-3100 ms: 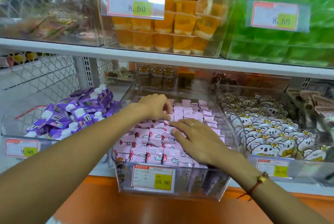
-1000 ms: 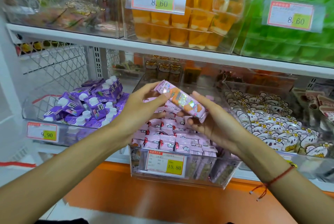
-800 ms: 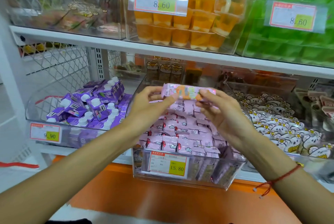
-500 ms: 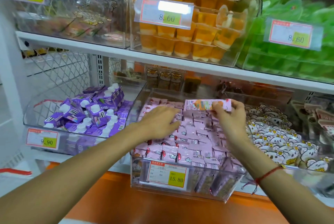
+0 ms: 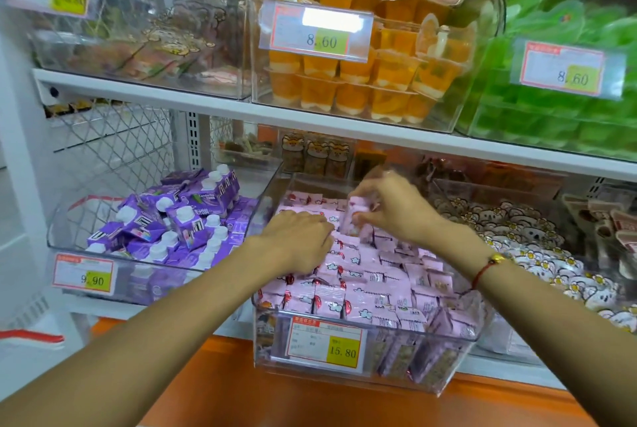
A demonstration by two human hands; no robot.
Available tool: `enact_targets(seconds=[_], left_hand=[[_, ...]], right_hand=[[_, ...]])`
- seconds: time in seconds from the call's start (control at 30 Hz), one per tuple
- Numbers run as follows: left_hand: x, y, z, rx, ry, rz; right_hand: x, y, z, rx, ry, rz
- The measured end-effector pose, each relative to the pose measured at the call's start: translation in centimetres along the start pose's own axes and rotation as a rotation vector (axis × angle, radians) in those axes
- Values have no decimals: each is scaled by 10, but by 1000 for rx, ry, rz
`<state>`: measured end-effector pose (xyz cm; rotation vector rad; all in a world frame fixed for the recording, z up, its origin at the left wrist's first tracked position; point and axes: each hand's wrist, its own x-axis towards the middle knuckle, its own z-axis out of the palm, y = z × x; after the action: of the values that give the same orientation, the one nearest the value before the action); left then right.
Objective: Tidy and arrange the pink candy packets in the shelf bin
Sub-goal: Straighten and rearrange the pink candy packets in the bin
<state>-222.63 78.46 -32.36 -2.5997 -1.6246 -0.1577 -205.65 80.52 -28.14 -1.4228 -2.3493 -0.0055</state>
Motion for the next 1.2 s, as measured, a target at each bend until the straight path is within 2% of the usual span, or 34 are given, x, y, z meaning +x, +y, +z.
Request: enact_targets(seconds=[0.13,0.33,0.4,0.47,0.53,0.63,0.77,0.83,1.07,1.2], left_hand=[[1,-1,0,-16,-17,-9],[3,-1,0,-56,18,-41],[7,-2,-5,-133,69,-71],[18,-7,-11,-216,123,-95],[34,-13,-15,-280,131,-95],[60,-20,-16,-266,66,-52],[89,-21,-7,-233,-169,4],[96,-21,-3,-200,-223,-8],[102,-15,10,-173,-82,-25],[99,-15,4,-207,96,-76]], right_hand=[[-9,3,40,-10,-20,6],[-25,17,54,171,-121,64],[-29,23,52,108,-73,21],[-33,27,52,-61,8,-18],[-36,28,52,-105,-49,11],[-37,28,55,-55,-176,91],[-38,26,53,-61,-233,107],[-38,26,51,-55,-259,105],[-39,24,47,-46,-273,100],[-39,26,49,-20,-268,117]])
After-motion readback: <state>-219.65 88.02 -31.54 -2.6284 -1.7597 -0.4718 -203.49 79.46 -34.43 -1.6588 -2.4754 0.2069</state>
